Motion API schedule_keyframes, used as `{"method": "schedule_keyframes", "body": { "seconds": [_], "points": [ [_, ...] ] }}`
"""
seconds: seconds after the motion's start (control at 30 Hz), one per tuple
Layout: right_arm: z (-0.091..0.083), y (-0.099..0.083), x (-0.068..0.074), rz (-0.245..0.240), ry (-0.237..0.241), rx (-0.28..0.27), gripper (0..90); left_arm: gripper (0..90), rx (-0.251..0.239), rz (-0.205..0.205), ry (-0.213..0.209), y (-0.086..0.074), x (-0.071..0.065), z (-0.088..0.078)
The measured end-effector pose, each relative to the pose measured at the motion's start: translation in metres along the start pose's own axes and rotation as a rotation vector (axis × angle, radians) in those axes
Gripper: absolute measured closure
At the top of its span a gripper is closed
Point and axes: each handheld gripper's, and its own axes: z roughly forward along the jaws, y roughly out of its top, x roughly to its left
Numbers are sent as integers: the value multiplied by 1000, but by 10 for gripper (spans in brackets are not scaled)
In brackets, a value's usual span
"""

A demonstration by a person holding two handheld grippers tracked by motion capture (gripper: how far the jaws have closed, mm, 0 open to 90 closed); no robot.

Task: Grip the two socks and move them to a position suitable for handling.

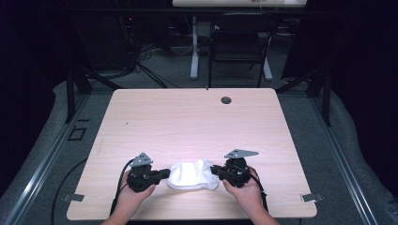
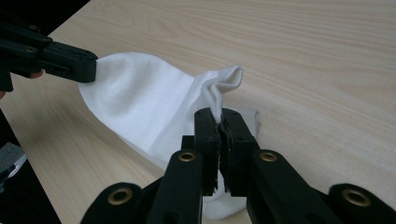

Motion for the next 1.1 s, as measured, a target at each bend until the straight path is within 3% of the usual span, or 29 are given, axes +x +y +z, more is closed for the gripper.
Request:
{"method": "schedule_keyframes", "body": {
  "seconds": [0.3,0.9,1.1],
  "points": [
    [2,-11,-7,20,-7,17,862,876,22,19,16,-5,0,7],
    [15,-19,-18,39,-37,67,855,870,66,16,36,-13,8,22],
    [19,-22,-21,38,-37,93,815,846,70,9,39,-15,10,23]
  ]
}}
